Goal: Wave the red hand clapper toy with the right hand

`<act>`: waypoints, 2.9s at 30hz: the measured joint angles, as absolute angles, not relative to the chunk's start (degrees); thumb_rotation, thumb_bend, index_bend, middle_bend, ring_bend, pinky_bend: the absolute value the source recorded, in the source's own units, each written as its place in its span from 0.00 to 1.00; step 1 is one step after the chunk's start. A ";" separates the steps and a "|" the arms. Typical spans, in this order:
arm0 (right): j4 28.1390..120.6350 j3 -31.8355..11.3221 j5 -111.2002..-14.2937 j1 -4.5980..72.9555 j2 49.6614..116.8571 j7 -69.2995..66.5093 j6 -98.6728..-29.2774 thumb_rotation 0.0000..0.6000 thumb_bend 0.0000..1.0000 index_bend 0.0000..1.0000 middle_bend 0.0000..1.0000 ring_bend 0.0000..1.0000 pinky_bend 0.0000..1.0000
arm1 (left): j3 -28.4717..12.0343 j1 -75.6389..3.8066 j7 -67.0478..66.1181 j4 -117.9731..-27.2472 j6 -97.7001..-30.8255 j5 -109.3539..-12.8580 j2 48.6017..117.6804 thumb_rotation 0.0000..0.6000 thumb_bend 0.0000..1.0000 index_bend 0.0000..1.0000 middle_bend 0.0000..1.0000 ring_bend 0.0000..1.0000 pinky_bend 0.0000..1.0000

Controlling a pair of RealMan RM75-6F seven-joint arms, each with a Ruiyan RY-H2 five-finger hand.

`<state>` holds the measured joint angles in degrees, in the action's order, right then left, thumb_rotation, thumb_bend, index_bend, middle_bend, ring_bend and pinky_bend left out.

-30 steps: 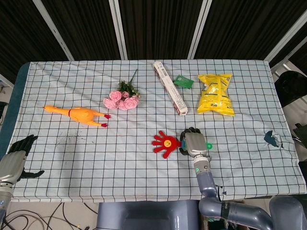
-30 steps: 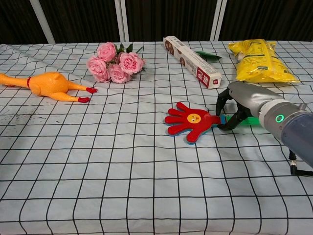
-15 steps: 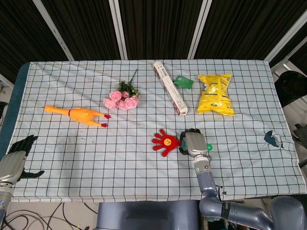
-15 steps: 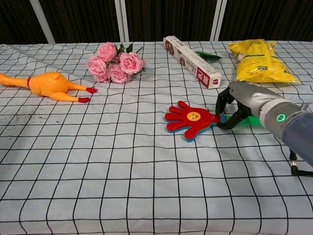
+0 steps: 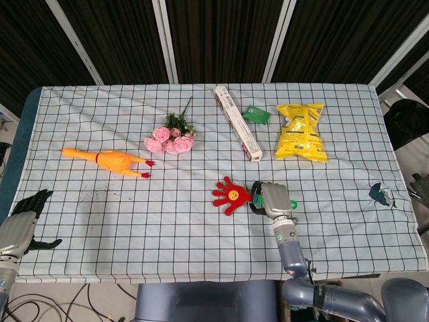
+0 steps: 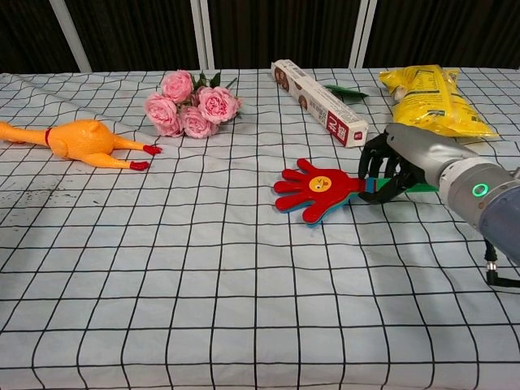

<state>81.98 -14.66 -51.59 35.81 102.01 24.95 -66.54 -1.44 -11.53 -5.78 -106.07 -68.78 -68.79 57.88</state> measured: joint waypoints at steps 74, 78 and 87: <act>109.15 -29.38 -62.55 26.65 86.05 -16.58 -73.85 1.00 0.55 0.80 0.74 0.78 0.77 | -1.02 -11.49 -6.04 -106.69 -68.54 -68.61 57.80 1.00 0.00 0.00 0.00 0.00 0.00; 107.15 -25.64 -61.63 27.20 84.71 -9.39 -70.95 1.00 0.56 0.80 0.74 0.78 0.77 | -1.04 -11.39 -5.93 -106.69 -68.75 -68.65 57.74 1.00 0.00 0.00 0.00 0.00 0.00; 102.44 -18.56 -56.25 30.36 83.08 15.20 -67.94 1.00 0.56 0.80 0.74 0.78 0.77 | -1.10 -11.47 -5.77 -106.65 -68.56 -68.55 57.64 1.00 0.00 0.00 0.00 0.00 0.00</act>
<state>102.44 -18.56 -56.25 30.36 83.08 15.20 -67.94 -1.10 -11.47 -5.77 -106.65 -68.56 -68.55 57.64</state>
